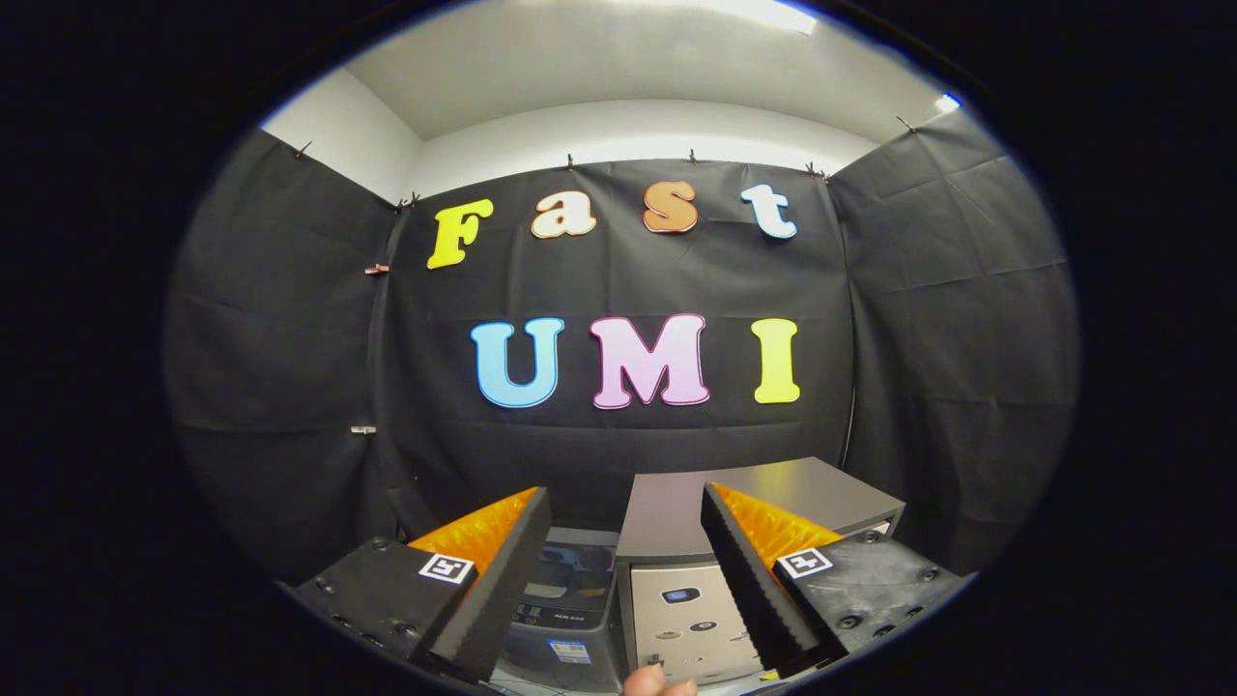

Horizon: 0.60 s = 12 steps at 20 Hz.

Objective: Put the clothes into the washing machine and then close the washing machine lid.

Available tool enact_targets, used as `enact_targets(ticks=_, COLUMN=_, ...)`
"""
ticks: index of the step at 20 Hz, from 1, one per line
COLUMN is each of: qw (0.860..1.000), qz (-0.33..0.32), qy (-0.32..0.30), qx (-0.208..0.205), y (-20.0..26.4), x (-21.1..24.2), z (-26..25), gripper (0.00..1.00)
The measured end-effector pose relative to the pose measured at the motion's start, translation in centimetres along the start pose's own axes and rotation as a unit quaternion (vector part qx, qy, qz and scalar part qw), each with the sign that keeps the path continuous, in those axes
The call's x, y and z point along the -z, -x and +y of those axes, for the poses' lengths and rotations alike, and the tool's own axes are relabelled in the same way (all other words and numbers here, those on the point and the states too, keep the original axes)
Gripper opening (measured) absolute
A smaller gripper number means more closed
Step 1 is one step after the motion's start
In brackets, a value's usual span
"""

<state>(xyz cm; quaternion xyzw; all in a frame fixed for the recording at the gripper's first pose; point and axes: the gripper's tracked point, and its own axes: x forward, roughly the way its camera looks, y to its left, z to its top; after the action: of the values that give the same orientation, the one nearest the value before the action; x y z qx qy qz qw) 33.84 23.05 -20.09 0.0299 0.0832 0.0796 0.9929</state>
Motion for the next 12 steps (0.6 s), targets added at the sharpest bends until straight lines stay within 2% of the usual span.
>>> enact_targets(ticks=12, qw=1.000, qz=0.007, qy=-0.003, qx=-0.009, y=0.27, x=0.06, z=0.45, gripper=0.98)
